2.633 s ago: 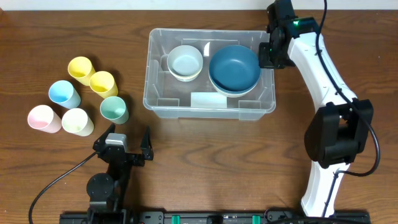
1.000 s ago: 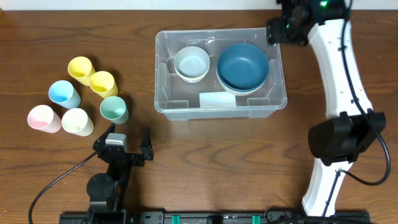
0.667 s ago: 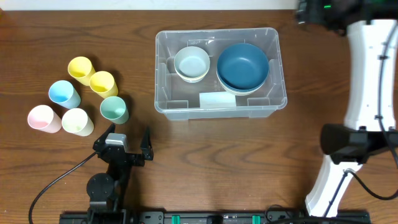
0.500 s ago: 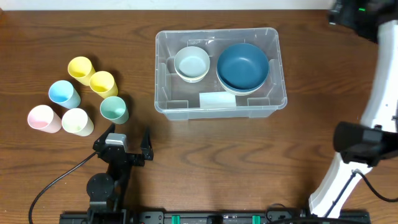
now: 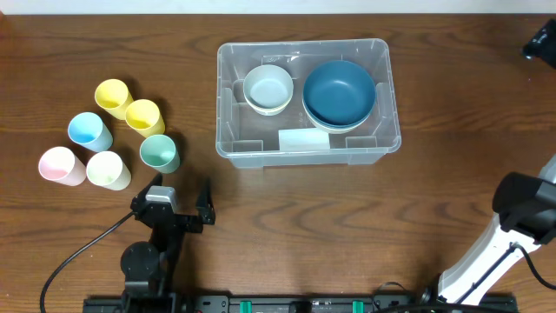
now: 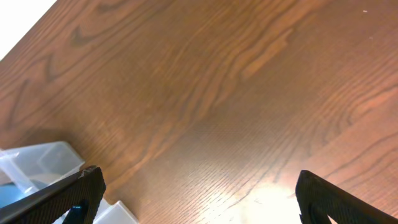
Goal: Pack container
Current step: 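Move the left gripper to the mint green cup and grasp its rim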
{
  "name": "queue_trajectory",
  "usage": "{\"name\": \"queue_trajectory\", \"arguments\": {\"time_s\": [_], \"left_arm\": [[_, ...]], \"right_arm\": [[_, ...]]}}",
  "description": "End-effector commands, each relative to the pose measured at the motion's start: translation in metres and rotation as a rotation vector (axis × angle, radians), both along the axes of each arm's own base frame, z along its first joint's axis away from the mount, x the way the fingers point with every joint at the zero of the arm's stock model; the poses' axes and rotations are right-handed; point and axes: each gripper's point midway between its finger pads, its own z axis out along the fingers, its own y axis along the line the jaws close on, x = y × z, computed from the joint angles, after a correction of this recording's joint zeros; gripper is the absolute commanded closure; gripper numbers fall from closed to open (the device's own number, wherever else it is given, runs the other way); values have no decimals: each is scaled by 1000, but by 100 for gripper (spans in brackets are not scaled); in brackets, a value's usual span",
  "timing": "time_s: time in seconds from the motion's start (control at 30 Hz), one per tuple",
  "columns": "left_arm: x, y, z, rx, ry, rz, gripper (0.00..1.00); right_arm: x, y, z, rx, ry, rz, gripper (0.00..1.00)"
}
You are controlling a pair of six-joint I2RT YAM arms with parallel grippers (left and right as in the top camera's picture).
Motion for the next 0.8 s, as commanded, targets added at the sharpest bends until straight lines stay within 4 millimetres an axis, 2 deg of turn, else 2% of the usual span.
{"name": "queue_trajectory", "arguments": {"time_s": [0.0,0.13,0.3,0.4,0.5,0.6,0.77], "left_arm": [[-8,-10,22,-50,2,-56,2],[-22,-8,59,12,36,-52,2],[-38,21,107,74,190,106,2],[-41,32,124,102,321,165,2],[-43,32,128,117,492,156,2],[-46,25,122,117,676,106,2],[-34,19,97,114,878,67,2]], "right_arm": [[-4,-8,2,0,-5,-35,1],[-5,-9,2,-1,-5,-38,1],[-5,-9,2,0,-5,-37,1],[-5,-9,2,-1,-5,-38,1],[-5,-9,2,0,-5,-37,1],[-5,-9,2,-1,-5,-38,1],[-5,-9,2,0,-5,-37,1]]}}
